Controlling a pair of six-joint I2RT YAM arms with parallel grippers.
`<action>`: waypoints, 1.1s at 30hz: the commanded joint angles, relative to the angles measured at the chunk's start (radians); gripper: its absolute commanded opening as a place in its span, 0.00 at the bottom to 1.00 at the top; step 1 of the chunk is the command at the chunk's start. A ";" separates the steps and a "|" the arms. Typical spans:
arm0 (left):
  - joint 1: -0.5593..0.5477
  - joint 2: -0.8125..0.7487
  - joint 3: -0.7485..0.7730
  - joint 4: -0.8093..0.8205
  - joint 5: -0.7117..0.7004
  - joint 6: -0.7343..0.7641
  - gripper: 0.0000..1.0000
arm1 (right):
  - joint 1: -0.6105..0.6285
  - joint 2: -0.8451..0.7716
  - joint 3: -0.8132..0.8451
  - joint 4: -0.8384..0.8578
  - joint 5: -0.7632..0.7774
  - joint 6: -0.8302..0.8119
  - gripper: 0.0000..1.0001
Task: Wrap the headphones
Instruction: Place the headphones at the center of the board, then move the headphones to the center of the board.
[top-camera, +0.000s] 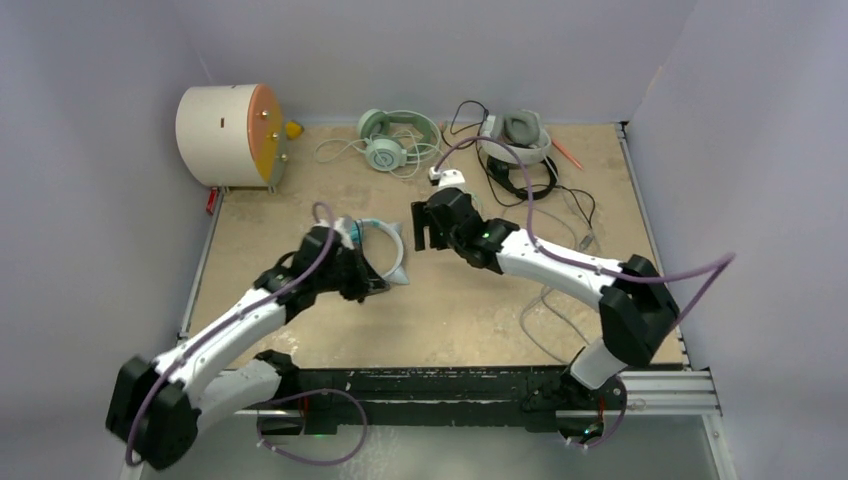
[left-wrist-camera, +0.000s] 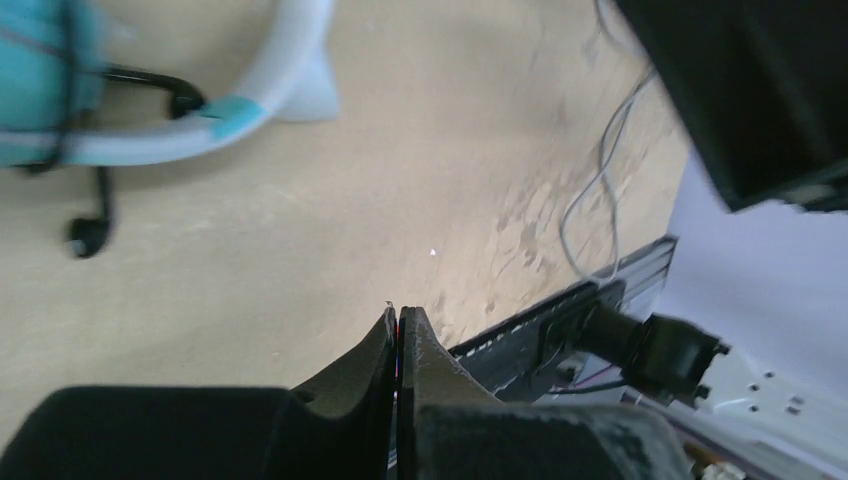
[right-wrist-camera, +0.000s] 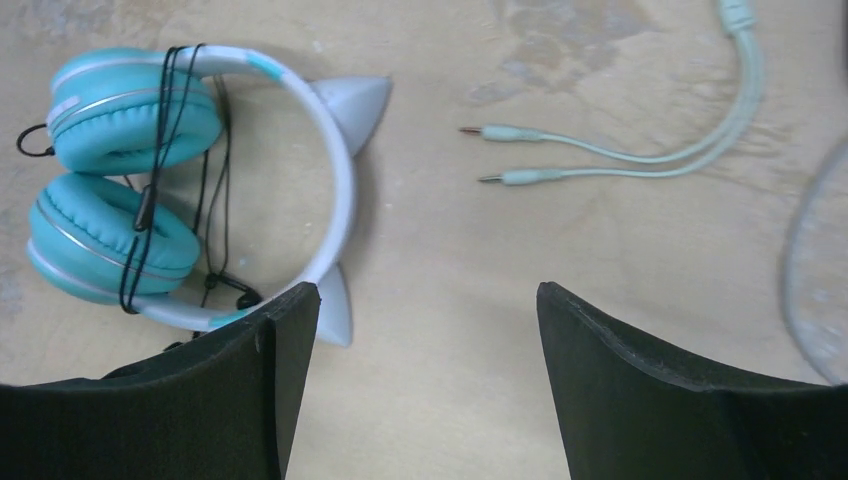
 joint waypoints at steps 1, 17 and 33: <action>-0.153 0.209 0.139 0.152 -0.081 0.044 0.00 | -0.022 -0.123 -0.043 -0.043 0.148 -0.054 0.81; -0.245 0.893 0.636 -0.008 -0.410 0.311 0.00 | -0.150 -0.583 -0.329 -0.074 0.238 -0.095 0.81; 0.120 0.865 0.536 -0.031 -0.512 0.327 0.00 | -0.151 -0.617 -0.339 -0.137 0.291 -0.097 0.81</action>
